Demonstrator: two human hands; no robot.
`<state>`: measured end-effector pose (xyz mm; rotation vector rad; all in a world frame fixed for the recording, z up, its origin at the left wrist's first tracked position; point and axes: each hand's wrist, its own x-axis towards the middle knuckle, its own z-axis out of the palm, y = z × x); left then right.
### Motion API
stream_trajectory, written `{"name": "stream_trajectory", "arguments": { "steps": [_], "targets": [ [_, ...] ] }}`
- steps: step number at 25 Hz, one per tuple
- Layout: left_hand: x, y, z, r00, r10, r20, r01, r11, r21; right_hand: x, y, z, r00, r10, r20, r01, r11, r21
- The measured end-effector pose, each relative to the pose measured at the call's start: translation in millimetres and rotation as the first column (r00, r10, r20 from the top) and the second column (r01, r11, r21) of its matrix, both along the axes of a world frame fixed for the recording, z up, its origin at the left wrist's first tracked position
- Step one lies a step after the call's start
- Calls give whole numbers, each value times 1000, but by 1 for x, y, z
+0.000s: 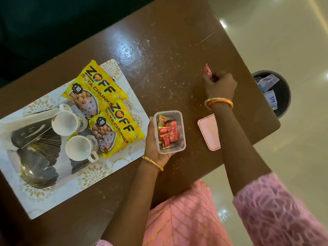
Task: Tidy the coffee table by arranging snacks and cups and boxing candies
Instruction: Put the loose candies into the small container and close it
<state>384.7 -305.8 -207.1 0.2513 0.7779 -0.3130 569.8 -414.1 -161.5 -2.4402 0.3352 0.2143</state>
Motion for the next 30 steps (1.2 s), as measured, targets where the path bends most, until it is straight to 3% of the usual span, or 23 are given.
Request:
{"name": "stream_trajectory", "arguments": {
  "steps": [4,10,12,15,18,22,26,30],
  "targets": [
    [5,-5,-1,999,-33,-24,33,999,12,-85,-4,37,994,-32,-102,58,963,263],
    [2,-13,-1,999,-21,32,20,999,26,-152,7,48,994,58,-98,-27,956,290],
    [-1,-13,-2,999,-29,28,28,999,35,-151,-2,44,999,10,-45,4,958,288],
    [-4,-12,-2,1000,-22,4,22,998,51,-138,-32,29,999,-51,0,51,995,90],
    [-9,-11,-1,999,-36,4,36,998,61,-127,-60,9,979,45,-197,-95,964,-249],
    [-17,-13,-1,999,-46,-18,47,996,70,-135,-68,-10,949,103,-297,-216,900,-379],
    [-23,-14,1,996,-71,-52,73,997,31,-128,-72,-13,910,-23,-414,-127,935,-331],
    [-24,-16,3,996,-62,-61,66,996,62,-124,-69,6,925,16,-379,-50,996,-78]
  ]
}}
